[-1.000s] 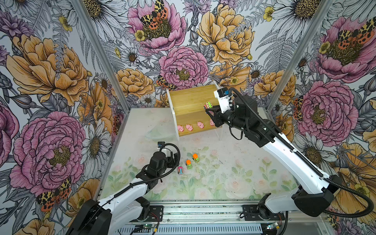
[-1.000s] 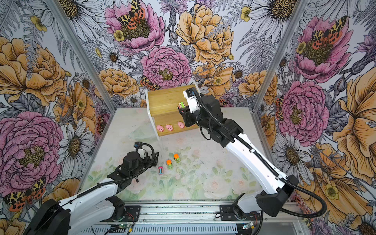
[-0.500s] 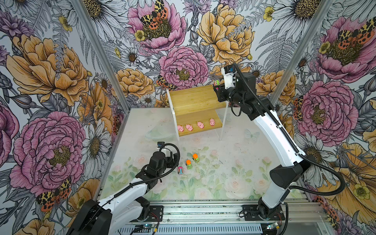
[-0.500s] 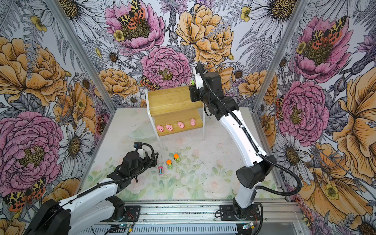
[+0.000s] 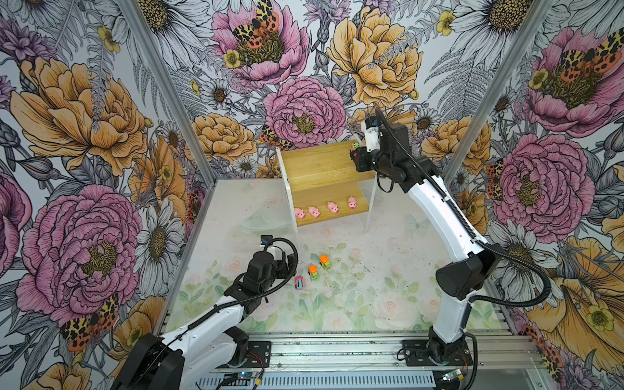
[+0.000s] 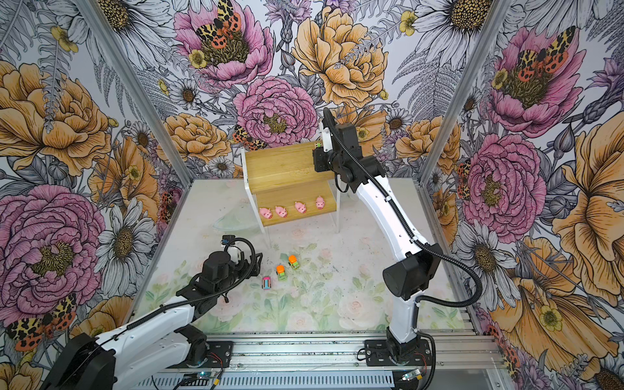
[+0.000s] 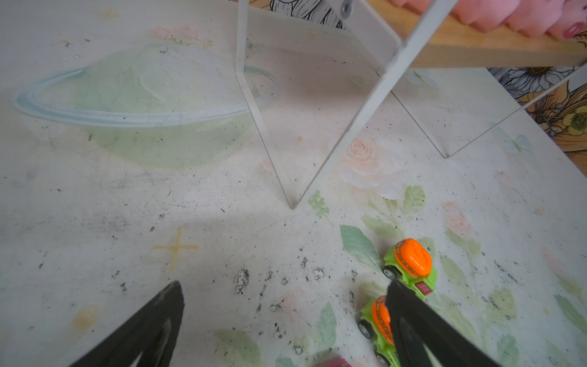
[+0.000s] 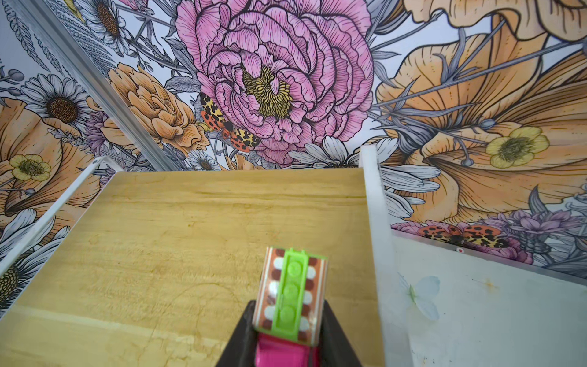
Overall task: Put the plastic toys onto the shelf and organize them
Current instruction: 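Lift the truck and carry it above the upper shelf with the right gripper, then lower the truck onto the upper shelf and open the right gripper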
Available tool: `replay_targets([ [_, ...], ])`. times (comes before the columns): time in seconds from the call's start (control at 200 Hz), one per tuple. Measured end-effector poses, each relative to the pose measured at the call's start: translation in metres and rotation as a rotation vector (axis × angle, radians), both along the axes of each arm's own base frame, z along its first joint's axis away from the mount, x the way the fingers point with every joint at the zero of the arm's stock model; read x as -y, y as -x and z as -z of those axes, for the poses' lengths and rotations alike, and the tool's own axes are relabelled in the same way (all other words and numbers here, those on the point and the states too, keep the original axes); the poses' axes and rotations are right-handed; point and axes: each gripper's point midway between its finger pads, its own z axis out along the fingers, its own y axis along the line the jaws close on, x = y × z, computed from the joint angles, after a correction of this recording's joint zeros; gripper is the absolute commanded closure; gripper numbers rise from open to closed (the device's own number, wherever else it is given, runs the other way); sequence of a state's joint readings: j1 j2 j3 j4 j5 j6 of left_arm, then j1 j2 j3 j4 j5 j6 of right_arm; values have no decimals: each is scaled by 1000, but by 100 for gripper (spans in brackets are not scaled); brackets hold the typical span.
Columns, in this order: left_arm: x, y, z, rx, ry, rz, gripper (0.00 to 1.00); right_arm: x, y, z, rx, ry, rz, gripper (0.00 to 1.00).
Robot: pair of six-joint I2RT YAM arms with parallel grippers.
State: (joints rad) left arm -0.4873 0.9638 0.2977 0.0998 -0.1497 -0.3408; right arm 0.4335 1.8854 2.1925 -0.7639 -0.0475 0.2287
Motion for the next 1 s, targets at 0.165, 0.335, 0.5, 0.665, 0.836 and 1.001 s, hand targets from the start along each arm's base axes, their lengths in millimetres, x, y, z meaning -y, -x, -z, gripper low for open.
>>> replay_targets([
  [0.165,0,0,-1,1,2,1,1,-2,3,3,-15,3,-5,80],
  [0.335,0,0,-1,1,2,1,1,-10,6,6,-23,7,-21,79],
  [0.5,0,0,-1,1,2,1,1,-17,6,14,-38,14,-33,78],
  [0.665,0,0,0,1,1,1,1,-20,4,23,-56,22,-36,77],
  [0.836,0,1,1,-7,-2,2,1,-20,3,23,-55,22,-36,77],
  [1.001,-1,1,2,-11,-5,0,1,-20,3,23,-55,22,-36,76],
])
